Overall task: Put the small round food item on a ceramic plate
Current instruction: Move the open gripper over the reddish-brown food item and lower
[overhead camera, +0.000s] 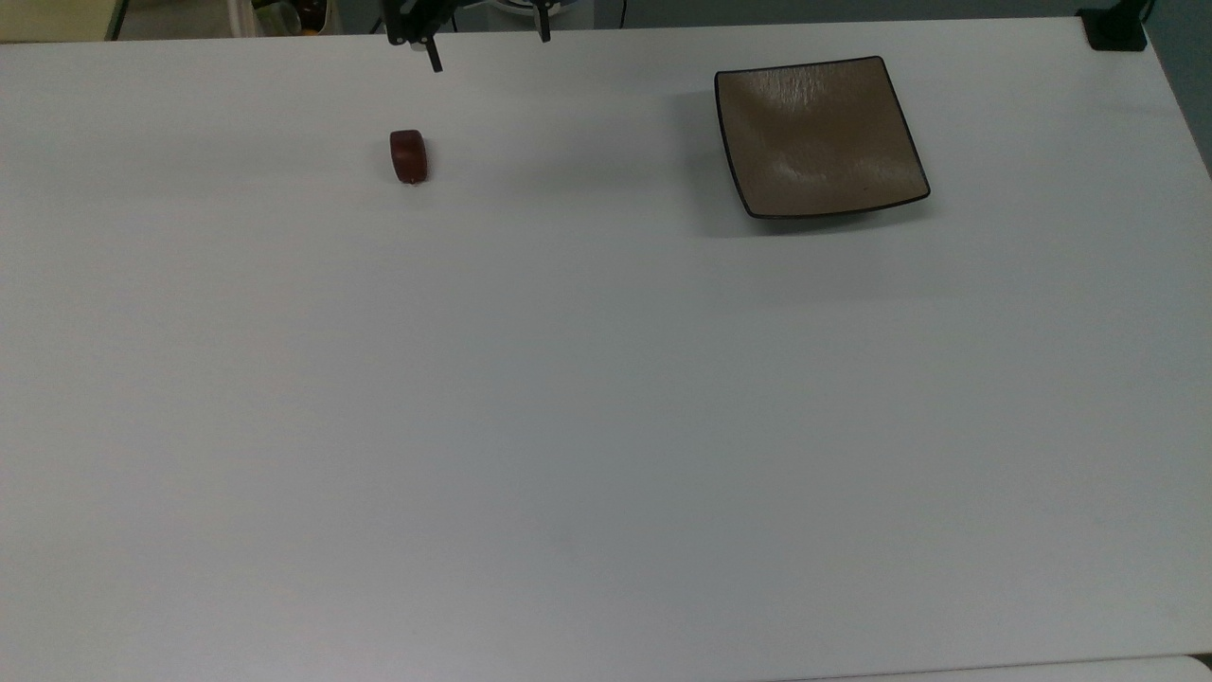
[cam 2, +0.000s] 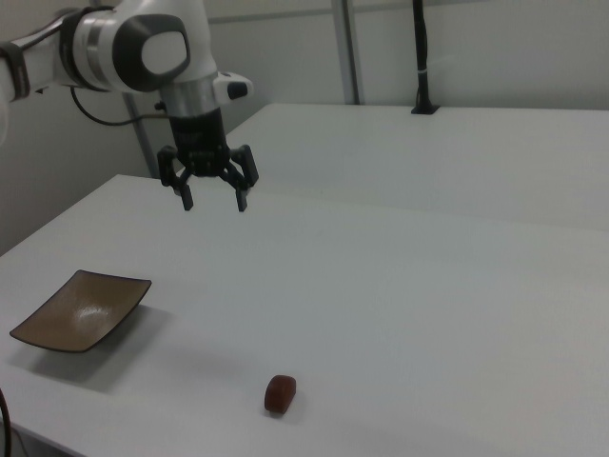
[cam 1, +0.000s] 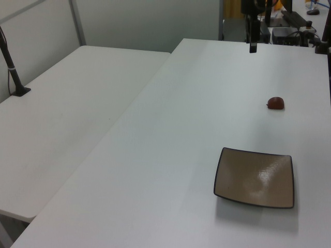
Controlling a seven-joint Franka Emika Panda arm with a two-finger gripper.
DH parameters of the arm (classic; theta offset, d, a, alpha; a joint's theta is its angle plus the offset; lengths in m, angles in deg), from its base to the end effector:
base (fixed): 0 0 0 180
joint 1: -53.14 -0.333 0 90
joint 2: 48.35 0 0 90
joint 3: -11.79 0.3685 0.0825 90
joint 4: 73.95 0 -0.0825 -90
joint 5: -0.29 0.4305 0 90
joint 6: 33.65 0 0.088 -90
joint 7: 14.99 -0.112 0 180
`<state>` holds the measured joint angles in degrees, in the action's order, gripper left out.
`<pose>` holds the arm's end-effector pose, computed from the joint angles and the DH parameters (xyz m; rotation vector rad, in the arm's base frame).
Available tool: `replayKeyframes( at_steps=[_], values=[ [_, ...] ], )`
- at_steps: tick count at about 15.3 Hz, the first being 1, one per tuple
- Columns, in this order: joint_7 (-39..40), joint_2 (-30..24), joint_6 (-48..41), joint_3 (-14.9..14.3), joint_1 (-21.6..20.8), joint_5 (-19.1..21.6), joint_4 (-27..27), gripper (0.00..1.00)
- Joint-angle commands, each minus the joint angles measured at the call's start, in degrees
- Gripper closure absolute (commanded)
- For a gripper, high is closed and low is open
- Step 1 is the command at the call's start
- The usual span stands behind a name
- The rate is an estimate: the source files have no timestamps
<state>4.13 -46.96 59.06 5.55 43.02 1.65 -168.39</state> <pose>0.6082 0.0446 0.6212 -3.0506 -0.6178 0.0794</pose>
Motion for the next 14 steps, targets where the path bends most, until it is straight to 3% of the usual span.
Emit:
replayKeyframes(
  at_steps=[1,14],
  values=[
    [0.8,-1.5,1.2,-1.9,0.5,0.0,-5.0,0.00],
    [0.8,-1.9,12.3,-6.4,0.5,-3.8,-19.6,0.00]
  ],
)
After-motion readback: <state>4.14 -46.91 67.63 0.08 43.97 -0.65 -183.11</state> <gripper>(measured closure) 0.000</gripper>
